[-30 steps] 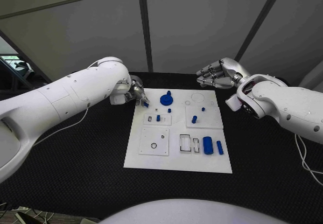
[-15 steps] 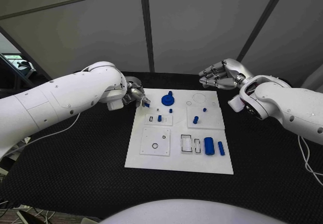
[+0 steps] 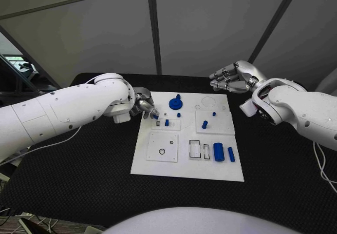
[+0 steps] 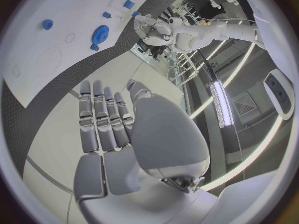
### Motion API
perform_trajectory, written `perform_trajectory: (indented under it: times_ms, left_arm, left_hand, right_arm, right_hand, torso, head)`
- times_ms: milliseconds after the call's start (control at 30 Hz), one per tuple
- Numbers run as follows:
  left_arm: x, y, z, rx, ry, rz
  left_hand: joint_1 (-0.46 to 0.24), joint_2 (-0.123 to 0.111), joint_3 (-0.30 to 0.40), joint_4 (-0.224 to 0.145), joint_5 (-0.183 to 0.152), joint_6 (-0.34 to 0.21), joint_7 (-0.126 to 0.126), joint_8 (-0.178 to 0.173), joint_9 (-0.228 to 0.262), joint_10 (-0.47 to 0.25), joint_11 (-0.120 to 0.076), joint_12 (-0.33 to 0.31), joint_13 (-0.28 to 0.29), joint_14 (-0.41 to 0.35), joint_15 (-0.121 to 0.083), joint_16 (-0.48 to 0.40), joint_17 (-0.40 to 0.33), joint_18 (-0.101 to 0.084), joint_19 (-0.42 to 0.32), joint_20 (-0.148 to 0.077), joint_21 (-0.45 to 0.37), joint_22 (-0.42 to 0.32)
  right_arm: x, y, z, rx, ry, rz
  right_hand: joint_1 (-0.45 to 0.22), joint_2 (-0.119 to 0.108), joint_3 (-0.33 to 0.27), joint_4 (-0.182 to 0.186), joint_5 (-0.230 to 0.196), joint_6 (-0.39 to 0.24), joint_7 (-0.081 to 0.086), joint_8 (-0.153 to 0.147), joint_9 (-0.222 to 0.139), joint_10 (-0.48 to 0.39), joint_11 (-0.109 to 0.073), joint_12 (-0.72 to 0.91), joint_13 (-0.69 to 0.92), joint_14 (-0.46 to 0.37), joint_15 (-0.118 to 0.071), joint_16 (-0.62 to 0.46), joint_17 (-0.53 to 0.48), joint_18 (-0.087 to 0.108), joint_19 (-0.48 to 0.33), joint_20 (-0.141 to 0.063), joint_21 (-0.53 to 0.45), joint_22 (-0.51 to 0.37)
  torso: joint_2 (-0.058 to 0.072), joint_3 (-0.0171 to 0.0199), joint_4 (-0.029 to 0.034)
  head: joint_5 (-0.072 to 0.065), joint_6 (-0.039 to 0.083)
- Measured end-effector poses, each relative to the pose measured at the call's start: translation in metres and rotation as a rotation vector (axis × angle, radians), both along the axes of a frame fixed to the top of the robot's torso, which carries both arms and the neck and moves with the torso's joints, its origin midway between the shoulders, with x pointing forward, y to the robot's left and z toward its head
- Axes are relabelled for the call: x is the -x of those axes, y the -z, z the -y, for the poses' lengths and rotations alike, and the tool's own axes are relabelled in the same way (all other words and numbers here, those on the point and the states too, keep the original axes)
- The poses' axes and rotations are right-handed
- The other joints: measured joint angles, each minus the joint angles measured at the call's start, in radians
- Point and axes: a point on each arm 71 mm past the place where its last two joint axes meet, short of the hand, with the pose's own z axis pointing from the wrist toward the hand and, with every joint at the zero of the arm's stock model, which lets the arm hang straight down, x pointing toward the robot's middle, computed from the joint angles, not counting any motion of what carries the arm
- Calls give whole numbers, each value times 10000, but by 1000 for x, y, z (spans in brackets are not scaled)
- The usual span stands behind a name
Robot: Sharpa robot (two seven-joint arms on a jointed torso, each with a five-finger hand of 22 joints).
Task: Assemble the parts on the task board
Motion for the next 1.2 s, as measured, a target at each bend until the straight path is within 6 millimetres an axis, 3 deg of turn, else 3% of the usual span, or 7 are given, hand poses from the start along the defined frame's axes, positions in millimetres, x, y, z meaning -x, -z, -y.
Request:
perform_trajectory:
  times_ms: [200,300,400,1200]
  left_arm:
    - [1,1,1,-47,48,-3]
    - [1,1,1,-68,69,-3]
    - [2,3,5,-97,155,-45]
    - [5,15,14,-619,496,-280]
  left_hand:
    - [0,0,0,-1,-1,37,-37,0,10,15,14,0,0,0,0,0,0,-1,0,0,0,0]
    - [-212,-212,158,-74,755,87,-57,159,57,165,-15,114,67,4,-4,0,0,-1,38,-38,0,0]
    - [-212,-212,163,-79,934,63,-81,192,65,166,-15,116,104,35,-35,0,0,-1,38,-37,0,-1]
    - [-329,-329,225,-143,1015,52,-91,187,65,253,-70,156,140,0,-71,0,0,-2,37,-37,0,-1]
  right_arm:
    - [0,0,0,4,3,2]
    - [0,0,0,4,3,2]
    - [0,0,0,3,-1,2]
    - [0,0,-2,-1,-21,2]
  right_hand:
    - [0,0,0,0,0,0,0,0,0,0,0,0,0,0,0,0,0,0,0,0,0,1]
    - [0,0,25,-24,0,0,0,0,0,0,0,0,0,0,0,0,0,0,0,0,0,-10]
    - [0,0,25,-24,0,0,0,0,0,0,0,0,0,0,0,0,0,1,0,0,0,-10]
    - [1,-1,25,-24,0,0,0,0,0,0,0,0,0,0,0,0,-12,0,0,0,0,-8]
  torso:
    - [3,0,0]
    - [5,-1,0]
    - [6,-6,0]
    - [8,-10,5]
  head:
    - [-7,4]
    - [-17,-2]
    - [-27,-14]
    - [-33,-100]
